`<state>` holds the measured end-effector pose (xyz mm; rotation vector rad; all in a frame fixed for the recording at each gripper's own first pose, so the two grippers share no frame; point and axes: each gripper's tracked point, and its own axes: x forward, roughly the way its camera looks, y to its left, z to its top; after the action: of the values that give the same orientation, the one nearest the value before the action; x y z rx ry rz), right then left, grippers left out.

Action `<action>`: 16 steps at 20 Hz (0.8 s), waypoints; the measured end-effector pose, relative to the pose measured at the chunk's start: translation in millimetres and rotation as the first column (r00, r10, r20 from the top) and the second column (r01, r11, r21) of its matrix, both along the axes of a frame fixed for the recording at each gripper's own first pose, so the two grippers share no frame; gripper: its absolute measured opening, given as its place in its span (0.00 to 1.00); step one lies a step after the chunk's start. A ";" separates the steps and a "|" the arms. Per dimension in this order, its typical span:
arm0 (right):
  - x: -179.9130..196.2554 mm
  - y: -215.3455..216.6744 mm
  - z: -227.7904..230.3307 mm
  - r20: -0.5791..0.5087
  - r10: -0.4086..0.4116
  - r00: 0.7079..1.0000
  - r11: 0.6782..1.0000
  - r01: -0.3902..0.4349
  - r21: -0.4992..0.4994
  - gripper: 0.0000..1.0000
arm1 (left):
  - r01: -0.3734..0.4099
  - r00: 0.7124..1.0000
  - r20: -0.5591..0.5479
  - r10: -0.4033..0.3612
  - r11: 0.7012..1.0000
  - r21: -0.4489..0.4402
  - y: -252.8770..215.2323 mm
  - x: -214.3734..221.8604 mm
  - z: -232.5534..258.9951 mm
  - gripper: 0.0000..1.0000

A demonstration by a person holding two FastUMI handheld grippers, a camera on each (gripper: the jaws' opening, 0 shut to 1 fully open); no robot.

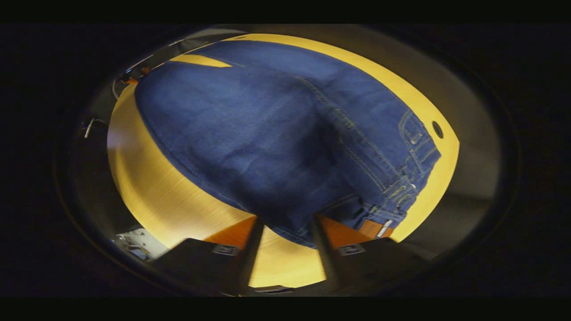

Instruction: Grasp the waist and the cuffs of the jeans and fold them to make the two legs overlap; first hold the waist and fold one-third of the jeans toward the cuffs, then hold the cuffs and fold the remaining one-third in the same direction to finish folding.

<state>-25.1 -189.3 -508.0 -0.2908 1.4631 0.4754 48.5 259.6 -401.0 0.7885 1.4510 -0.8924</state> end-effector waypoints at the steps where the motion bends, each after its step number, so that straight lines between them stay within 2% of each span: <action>1: 3.5 -1.2 -1.1 0.013 -0.039 0.999 0.999 0.039 -0.008 0.41 | -0.050 0.999 0.009 0.050 0.999 -0.012 -1.6 5.6 2.7 0.40; 2: 9.9 -1.8 0.4 0.047 -0.060 0.997 0.998 0.061 -0.015 0.20 | -0.101 0.995 0.008 0.101 0.995 -0.027 -3.0 8.4 8.1 0.23; 3: 11.1 -1.8 -1.5 0.061 -0.090 0.994 0.996 0.091 -0.022 0.13 | -0.144 0.989 0.019 0.144 0.989 -0.029 -8.3 15.6 9.3 0.06; 4: 10.1 -0.1 4.1 0.073 -0.107 0.992 0.994 0.109 -0.022 0.06 | -0.172 0.984 0.042 0.173 0.985 -0.023 -2.6 15.8 4.7 0.06; 5: 10.5 1.4 3.0 0.084 -0.125 0.989 0.992 0.126 -0.017 0.11 | -0.201 0.977 0.068 0.202 0.979 -0.015 -0.1 17.7 1.1 0.07; 6: 9.6 2.1 2.6 0.086 -0.148 0.985 0.989 0.149 -0.010 0.06 | -0.225 0.971 0.082 0.225 0.974 -0.006 2.6 20.0 0.0 0.06; 7: 11.1 2.9 6.1 0.097 -0.174 0.980 0.984 0.175 -0.002 0.11 | -0.255 0.963 0.089 0.255 0.967 -0.008 2.2 22.9 2.5 0.06; 9: 17.0 1.9 18.2 0.136 -0.210 0.968 0.978 0.209 0.019 0.01 | -0.297 0.949 0.104 0.297 0.955 -0.023 1.5 27.9 5.9 0.06; 10: 20.7 0.6 27.3 0.166 -0.221 0.961 0.975 0.220 0.025 0.06 | -0.318 0.940 0.121 0.320 0.947 -0.036 1.3 31.8 7.4 0.06; 11: 26.5 0.3 37.9 0.203 -0.222 0.954 0.975 0.221 0.028 0.06 | -0.339 0.929 0.139 0.343 0.939 -0.049 0.4 36.3 11.1 0.06; 15: 64.8 -3.2 81.7 0.363 -0.222 0.905 0.974 0.223 0.040 0.06 | -0.424 0.867 0.235 0.438 0.899 -0.113 -11.6 78.2 42.2 0.06; 16: 77.5 -5.1 90.9 0.402 -0.230 0.886 0.972 0.233 0.041 0.06 | -0.446 0.843 0.261 0.470 0.883 -0.150 -11.2 91.2 59.0 0.06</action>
<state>52.4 -194.4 -417.1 -0.2017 1.0750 0.1979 139.7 248.5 -341.9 0.4513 1.2528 -0.4417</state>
